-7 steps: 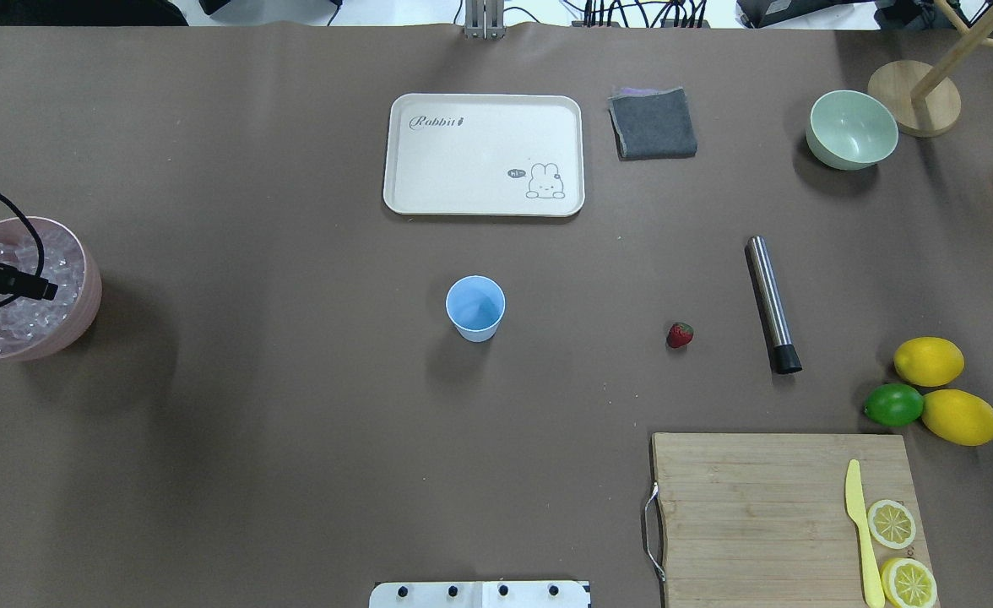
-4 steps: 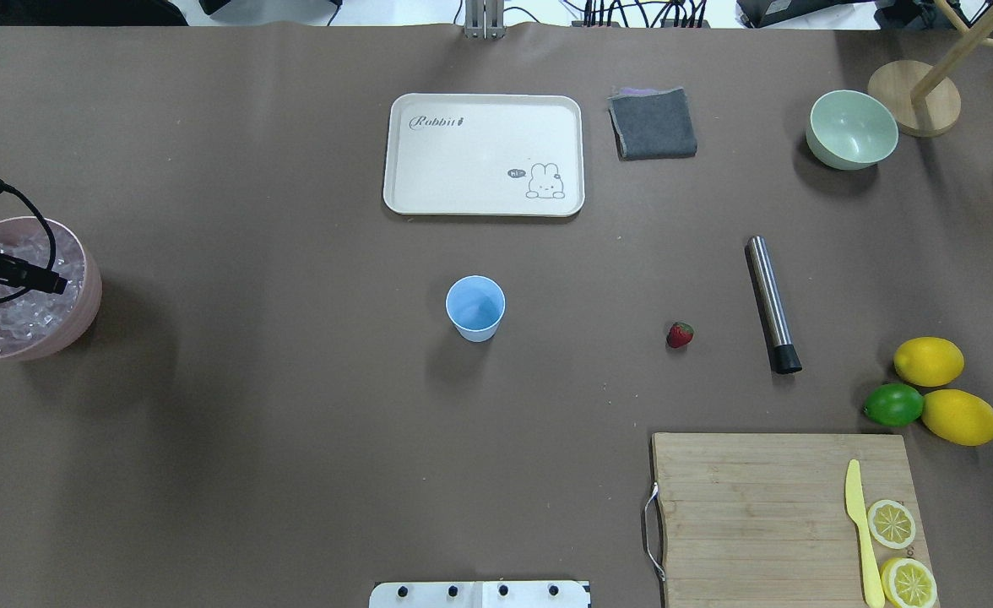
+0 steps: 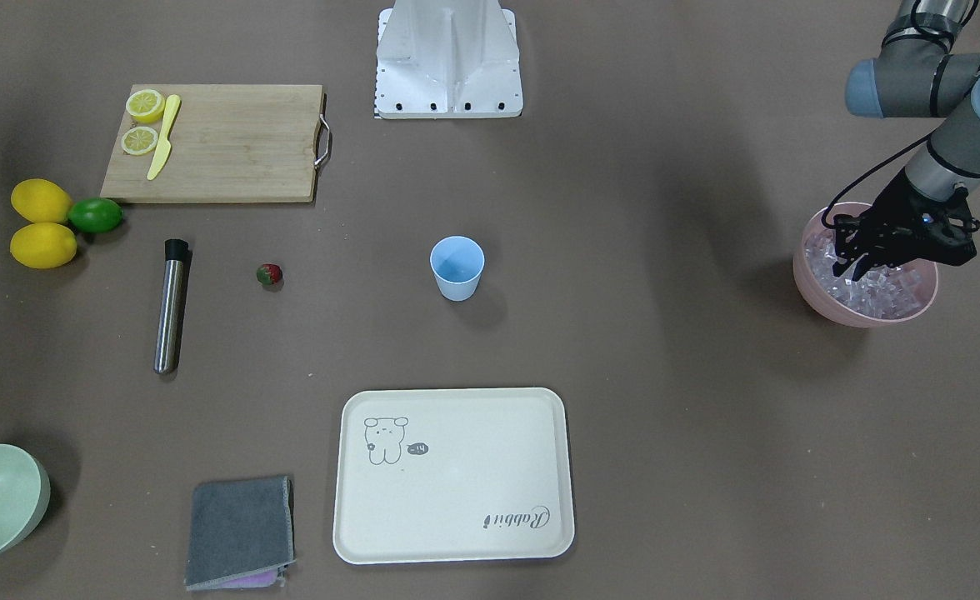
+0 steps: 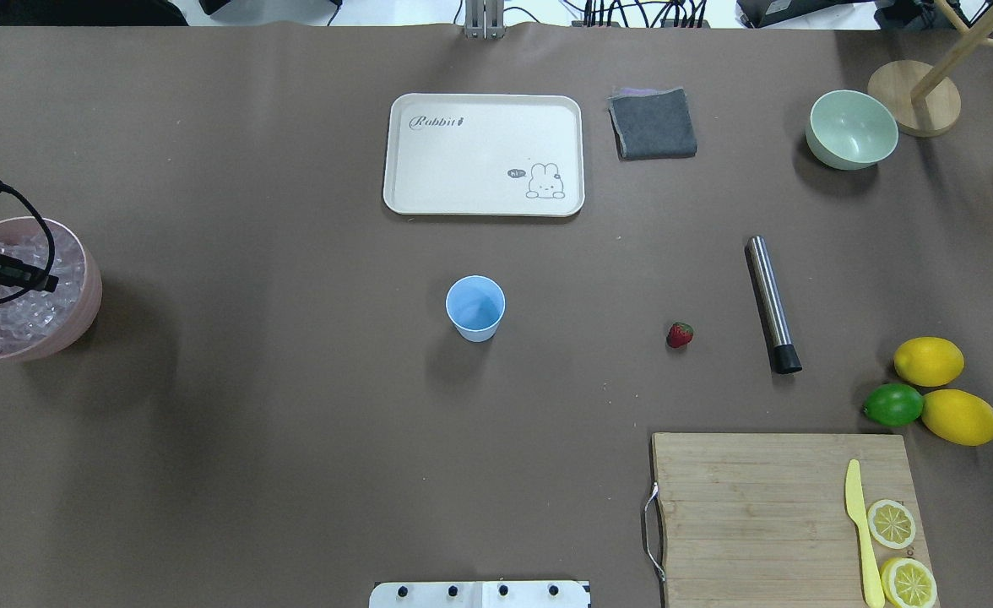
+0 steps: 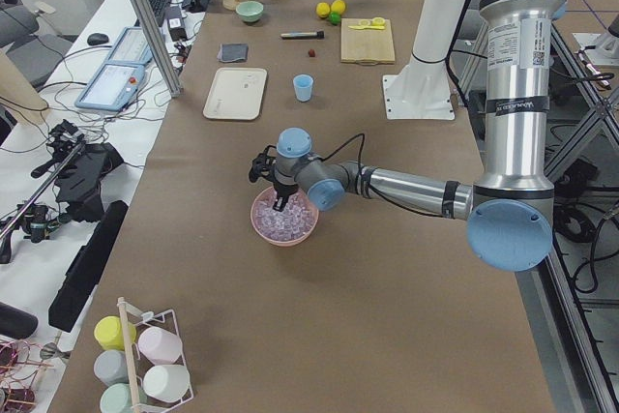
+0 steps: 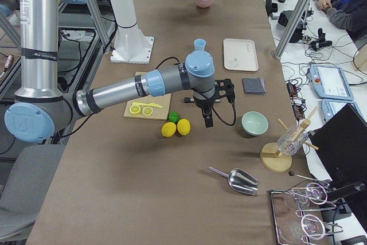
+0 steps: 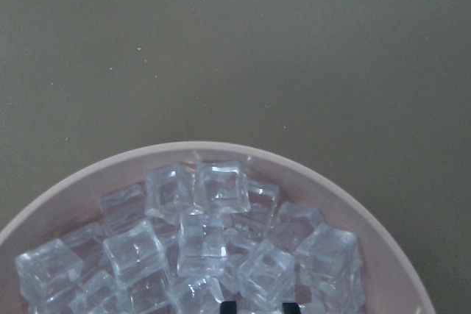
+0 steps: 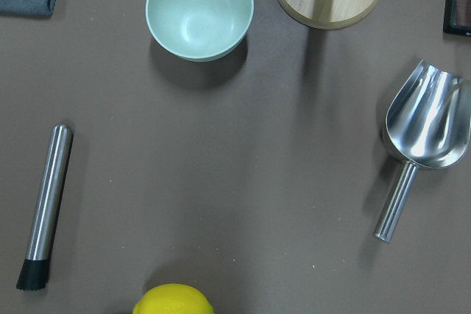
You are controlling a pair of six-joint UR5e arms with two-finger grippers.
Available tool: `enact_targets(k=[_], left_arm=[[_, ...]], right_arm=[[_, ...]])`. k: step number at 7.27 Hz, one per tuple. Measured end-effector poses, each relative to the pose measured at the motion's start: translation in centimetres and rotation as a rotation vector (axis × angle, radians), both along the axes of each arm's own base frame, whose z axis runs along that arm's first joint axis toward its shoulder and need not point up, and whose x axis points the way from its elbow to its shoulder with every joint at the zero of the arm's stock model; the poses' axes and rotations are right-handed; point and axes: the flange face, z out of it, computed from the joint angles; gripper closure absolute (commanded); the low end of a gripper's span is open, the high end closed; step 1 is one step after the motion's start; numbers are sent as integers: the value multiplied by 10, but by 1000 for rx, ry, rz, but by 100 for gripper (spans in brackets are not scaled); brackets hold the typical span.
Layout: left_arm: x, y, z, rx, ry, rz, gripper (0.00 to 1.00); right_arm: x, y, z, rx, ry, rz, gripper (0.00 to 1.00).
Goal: Mash ice and strawberries in cup
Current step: 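Lower the left gripper into the pink bowl and grasp an ice cube, then carry the ice cube with the left gripper to the blue cup and release it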
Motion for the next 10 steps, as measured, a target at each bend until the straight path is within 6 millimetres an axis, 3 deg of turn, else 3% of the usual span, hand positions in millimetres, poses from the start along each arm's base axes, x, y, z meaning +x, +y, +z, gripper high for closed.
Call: enact_targets(k=[3,6,8,10], left_arm=[[-8,4,-21,16,37,4,100],[-13,-18,-80,53,138,-17,100],[20,-38,-139,-2,235,-84,100],[93,-36,-198,-79,316,-156,100]], right_arm=[[0,1,0,0,0,-1,0],[0,2,1,-1,-1,-1,0],[0,2,1,-1,-1,-1,0],[0,2,1,-1,-1,-1,0]])
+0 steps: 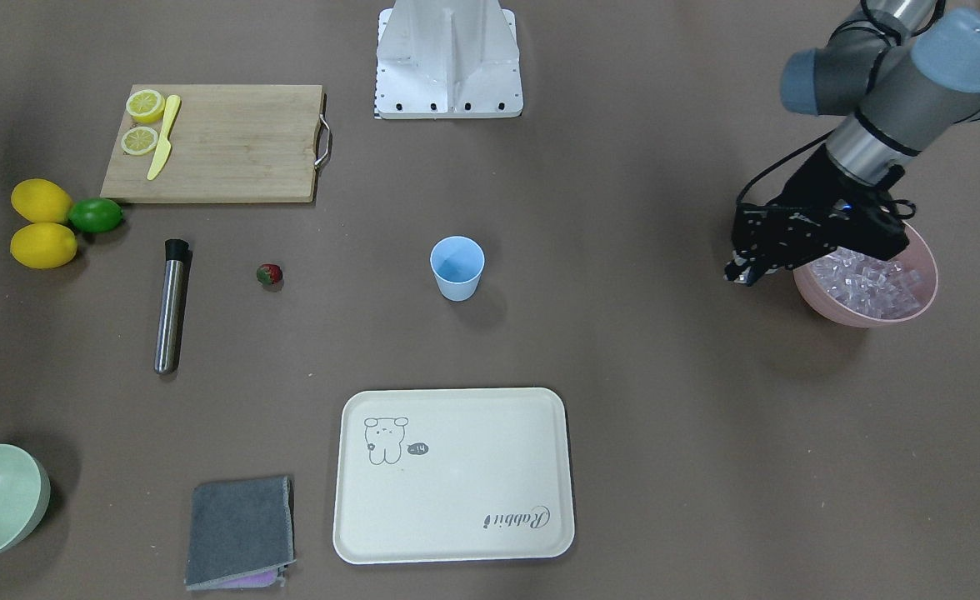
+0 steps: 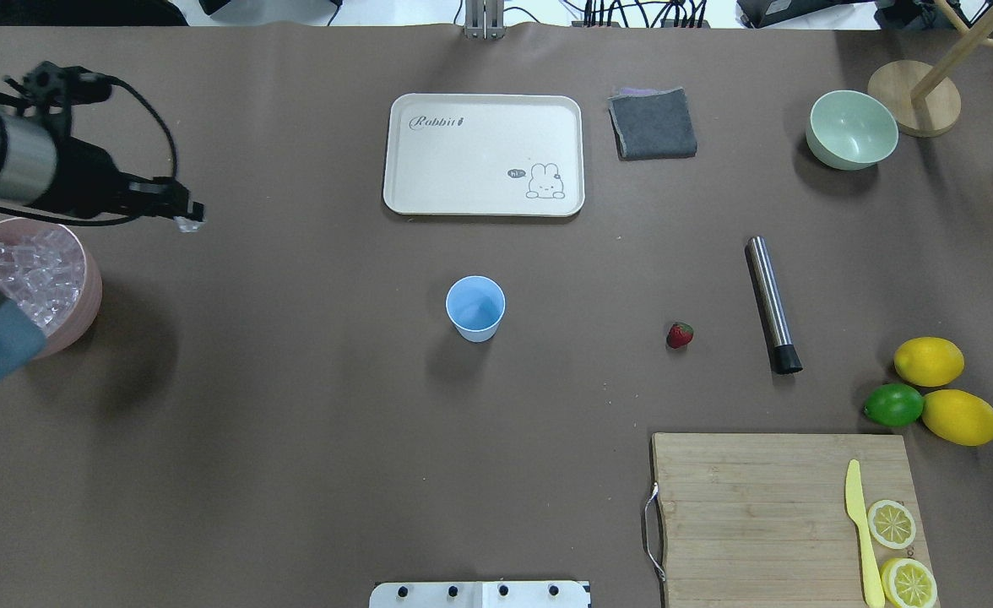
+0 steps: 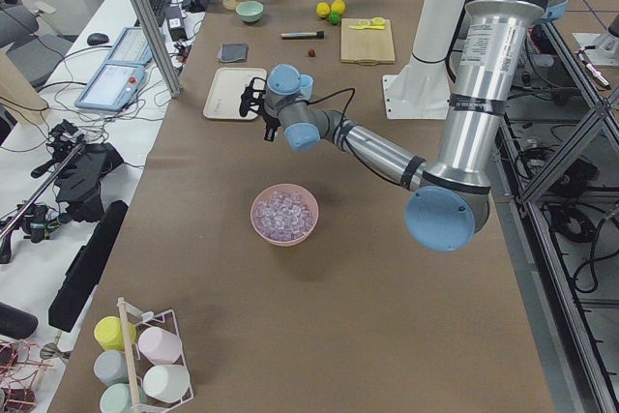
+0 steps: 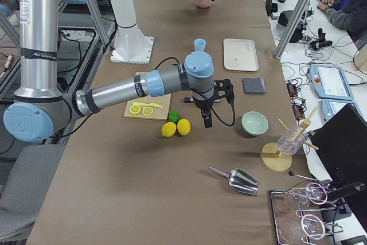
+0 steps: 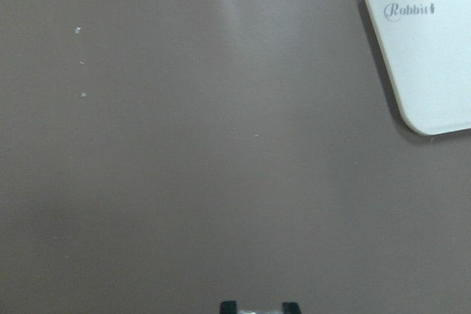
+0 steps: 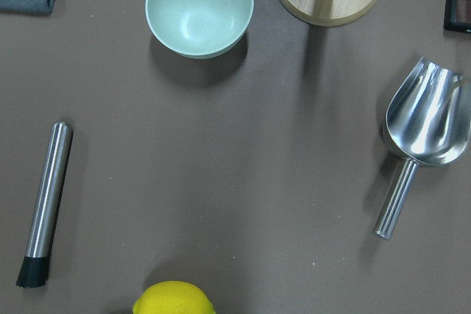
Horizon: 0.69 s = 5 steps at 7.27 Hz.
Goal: Mash ice and strawberries in cup
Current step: 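Carry the ice cube with the left gripper to the blue cup and release it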
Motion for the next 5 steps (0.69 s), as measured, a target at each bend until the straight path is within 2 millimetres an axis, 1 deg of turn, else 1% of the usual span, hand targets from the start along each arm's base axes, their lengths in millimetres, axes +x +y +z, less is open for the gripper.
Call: enact_targets(k=[1,2,3,4,5], left_arm=[[49,11,-30,-22,33,-37,100],[99,27,-62,-45,72,-85,100],[139,42,-89,-72,113,-131,100],[175,55,-115,-96,154,-178,100],[203,67,-137,-117,188,-210,100]], right_arm=[[0,0,0,0,1,0,0],[0,0,0,0,1,0,0],[0,1,0,0,2,1,0],[0,1,1,-1,2,1,0],[0,1,1,-1,3,1,0]])
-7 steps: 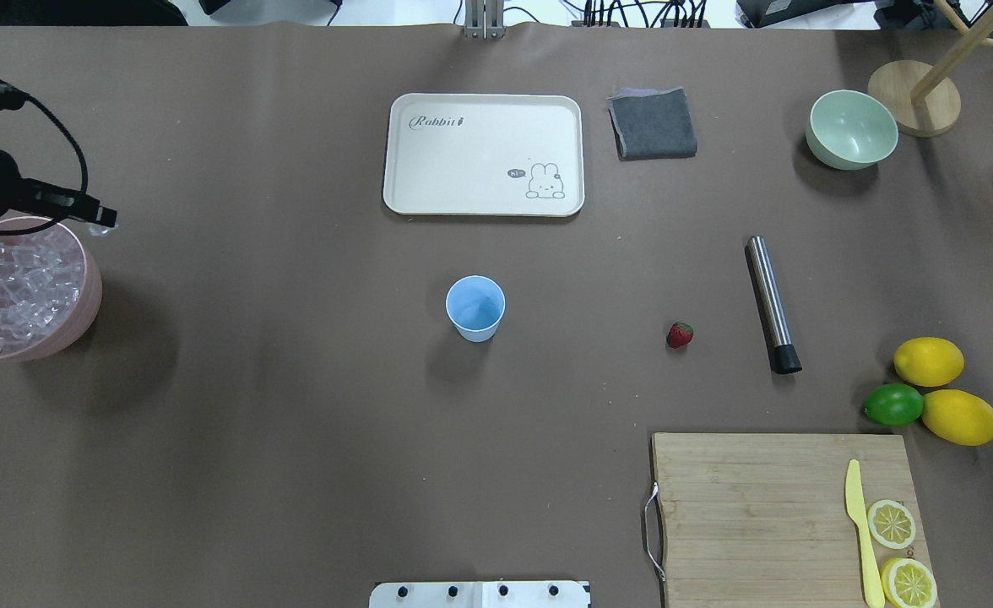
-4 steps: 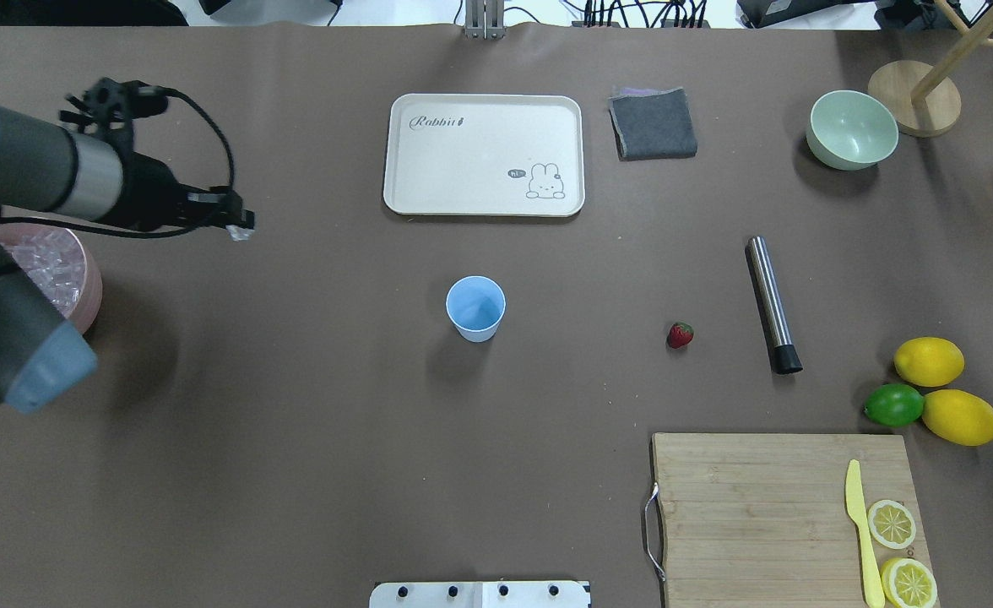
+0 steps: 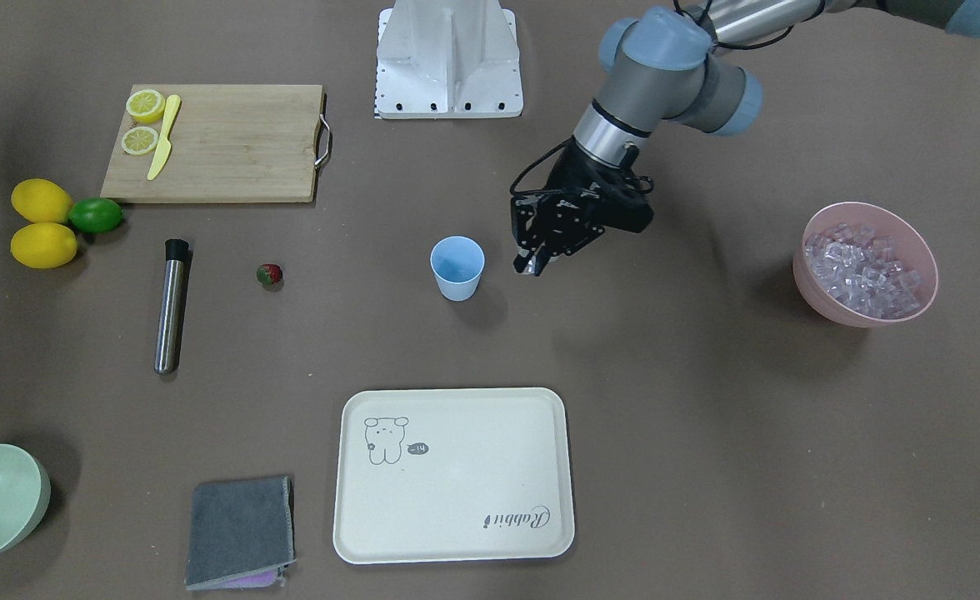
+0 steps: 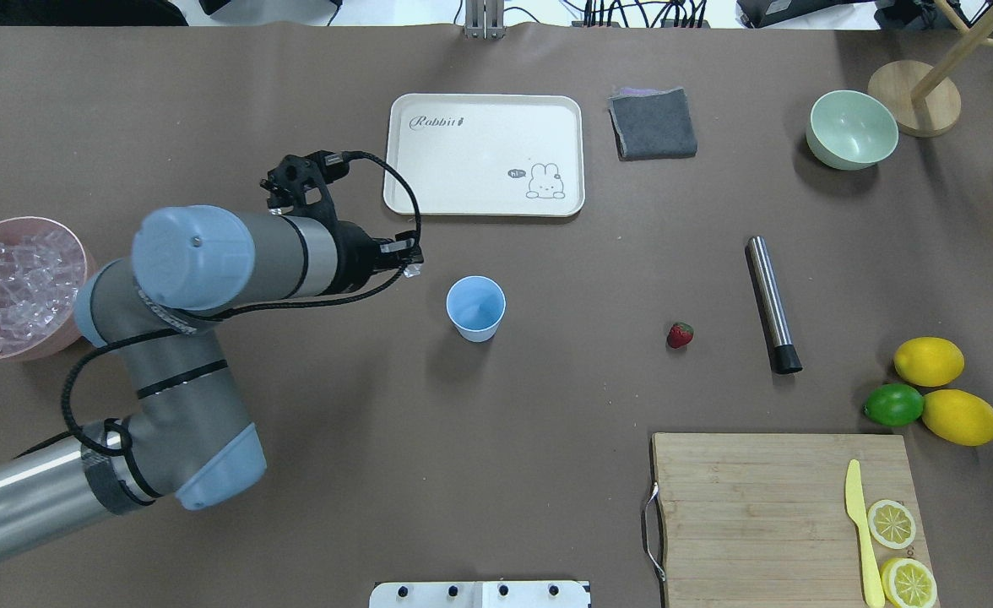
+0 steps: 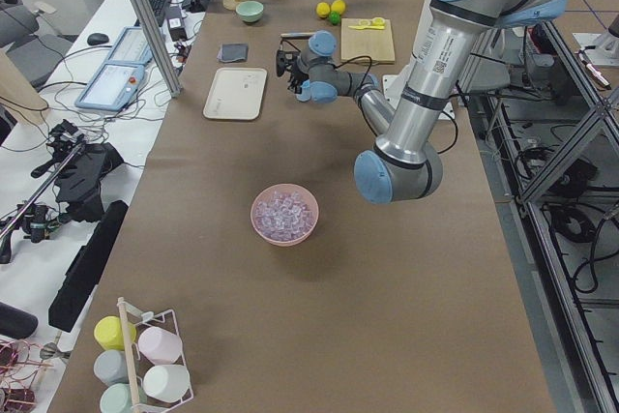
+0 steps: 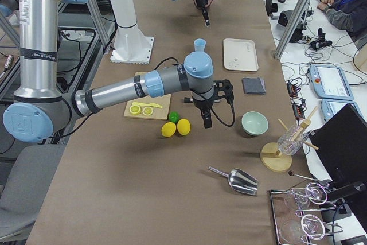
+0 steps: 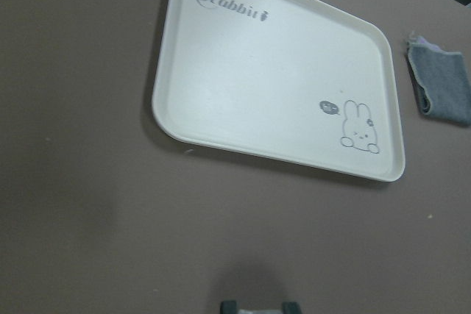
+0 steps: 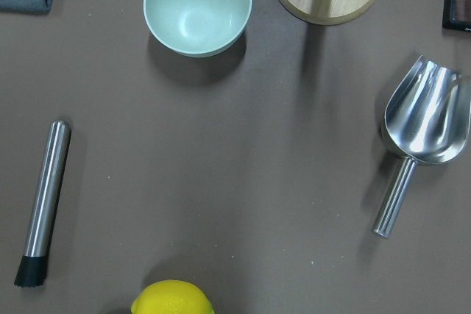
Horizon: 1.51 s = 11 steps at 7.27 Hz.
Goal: Mash ice and strawberries in cup
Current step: 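Carry the ice cube with the left gripper to the blue cup and release it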
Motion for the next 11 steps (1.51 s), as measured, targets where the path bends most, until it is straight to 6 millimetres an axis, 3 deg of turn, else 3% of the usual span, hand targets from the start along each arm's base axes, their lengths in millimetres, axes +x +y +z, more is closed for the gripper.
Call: enact_targets(k=[1,2,3,4,8,9,11], left_arm=[[18,9,-13,-14,21,-17,100],[30,19,-19,-15,31,-29,94],[37,26,-22,-12,34,-38,8],[40,30,-22,-9,34,-40,2],[39,38,-20,1,-14,-8,2],[30,41,-21,12,-99,45,1],[-18,33,-4,35,-321,187,1]], right_arm=[[0,0,0,-1,0,0,0],[0,0,1,-1,0,0,0],[0,1,1,-2,0,0,0],[0,1,1,-2,0,0,0],[0,1,1,-2,1,0,0],[0,1,1,-3,1,0,0],[0,1,3,-5,2,0,0]])
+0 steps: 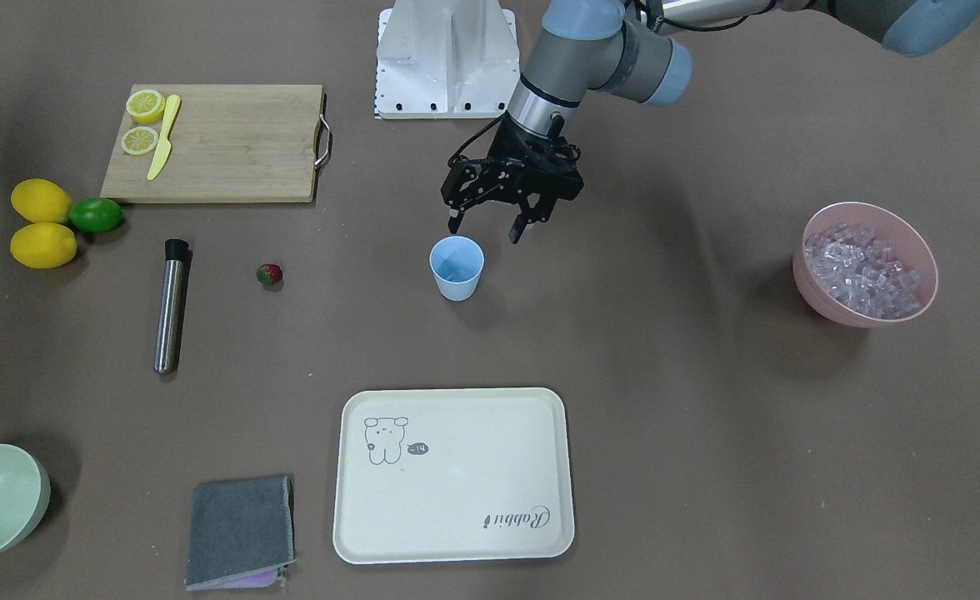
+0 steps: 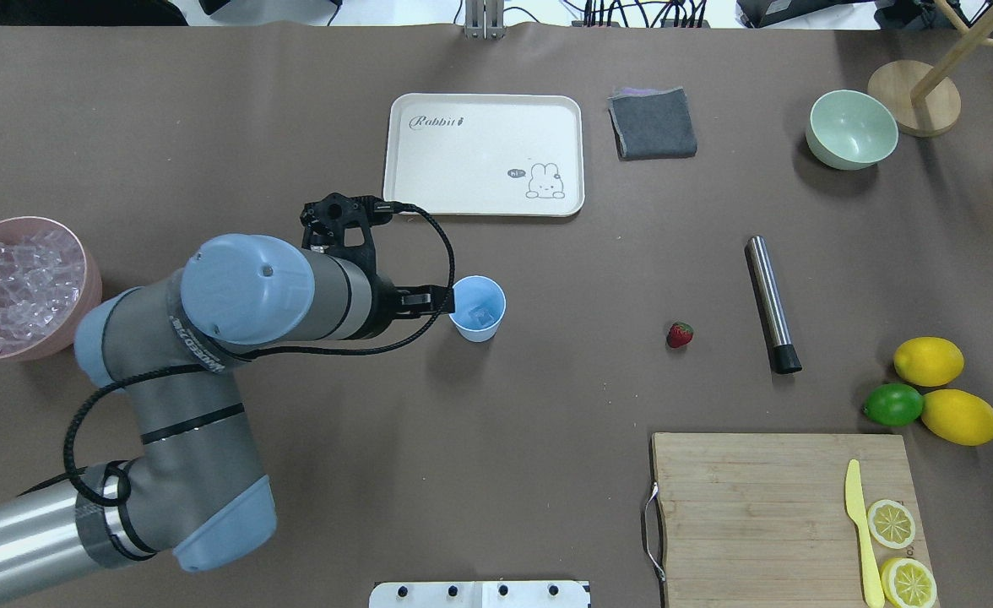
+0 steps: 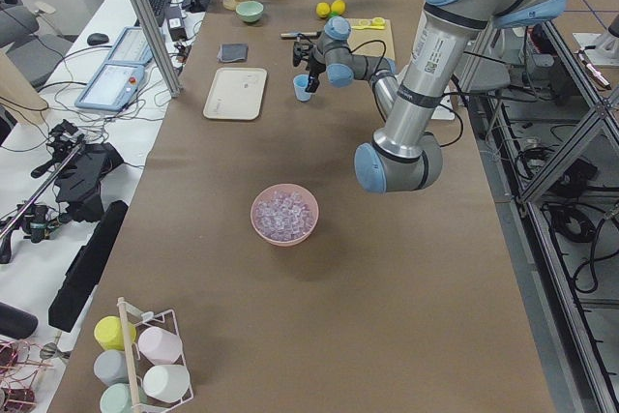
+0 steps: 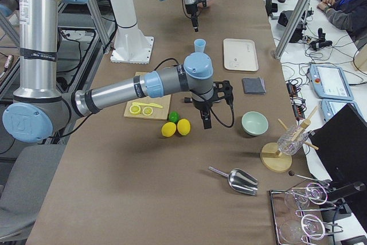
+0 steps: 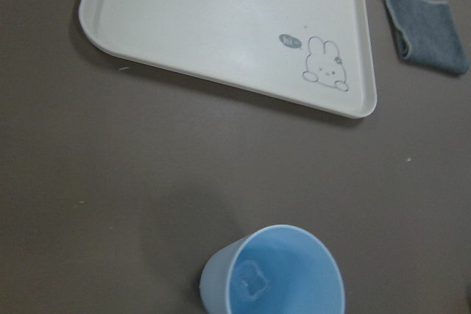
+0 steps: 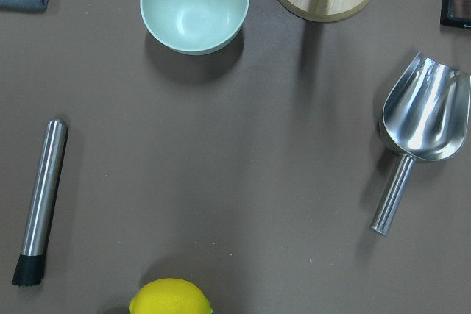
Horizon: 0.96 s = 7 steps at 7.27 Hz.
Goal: Mash ice and strawberries in cup
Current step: 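Carry the ice cube with the left gripper to the blue cup and release it, then move the left gripper back over the pink ice bowl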
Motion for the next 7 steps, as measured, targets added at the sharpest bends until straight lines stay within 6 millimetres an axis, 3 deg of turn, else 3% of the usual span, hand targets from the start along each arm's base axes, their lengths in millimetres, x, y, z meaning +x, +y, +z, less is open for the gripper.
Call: enact_targets(k=[2,5,7], left_arm=[[-71,-25,50,66,-175,127,1],[-188,-65,143,160,-283,323,1],[-240,-68,203,224,-330,384,1]], right_arm=[[0,1,1,-2,0,0,0],[0,2,4,-3,0,-5,0],[0,5,5,-6,-1,-6,0]])
